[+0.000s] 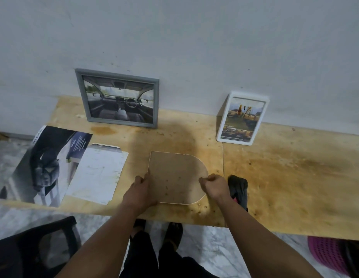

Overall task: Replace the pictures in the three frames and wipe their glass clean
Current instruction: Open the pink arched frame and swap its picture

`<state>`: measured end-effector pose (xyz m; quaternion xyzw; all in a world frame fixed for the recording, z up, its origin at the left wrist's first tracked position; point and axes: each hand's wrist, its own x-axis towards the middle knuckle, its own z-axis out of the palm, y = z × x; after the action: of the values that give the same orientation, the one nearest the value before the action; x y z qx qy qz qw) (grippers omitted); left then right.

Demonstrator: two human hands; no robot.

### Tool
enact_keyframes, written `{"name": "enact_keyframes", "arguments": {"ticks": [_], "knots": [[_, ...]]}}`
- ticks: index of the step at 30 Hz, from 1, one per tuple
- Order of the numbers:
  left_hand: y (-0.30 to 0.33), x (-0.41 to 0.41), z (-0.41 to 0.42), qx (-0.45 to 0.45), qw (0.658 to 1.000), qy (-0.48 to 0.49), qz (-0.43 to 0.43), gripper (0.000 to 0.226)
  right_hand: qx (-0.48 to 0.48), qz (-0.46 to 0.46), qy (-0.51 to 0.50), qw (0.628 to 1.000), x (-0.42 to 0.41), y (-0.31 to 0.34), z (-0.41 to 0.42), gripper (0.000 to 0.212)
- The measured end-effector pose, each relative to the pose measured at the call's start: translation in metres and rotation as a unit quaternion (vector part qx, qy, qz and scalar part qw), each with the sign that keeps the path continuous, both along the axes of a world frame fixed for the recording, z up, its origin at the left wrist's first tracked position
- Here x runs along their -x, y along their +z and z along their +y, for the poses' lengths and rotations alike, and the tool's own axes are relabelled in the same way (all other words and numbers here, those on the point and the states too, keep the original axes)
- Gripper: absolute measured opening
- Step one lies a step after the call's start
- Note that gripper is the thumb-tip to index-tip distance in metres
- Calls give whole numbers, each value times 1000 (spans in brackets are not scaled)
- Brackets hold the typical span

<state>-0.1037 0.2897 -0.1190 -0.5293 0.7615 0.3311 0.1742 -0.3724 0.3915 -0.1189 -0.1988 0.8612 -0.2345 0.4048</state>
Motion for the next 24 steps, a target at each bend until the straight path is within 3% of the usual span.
{"name": "enact_keyframes", "arguments": {"ticks": [8, 24], "knots": [[-3, -8, -7, 9, 1000, -17, -16, 117, 1, -52, -77, 996, 5, -17, 2, 24], [2, -5, -7, 22, 999, -19, -44, 116, 41, -179, -201, 962, 2, -17, 4, 15]]}}
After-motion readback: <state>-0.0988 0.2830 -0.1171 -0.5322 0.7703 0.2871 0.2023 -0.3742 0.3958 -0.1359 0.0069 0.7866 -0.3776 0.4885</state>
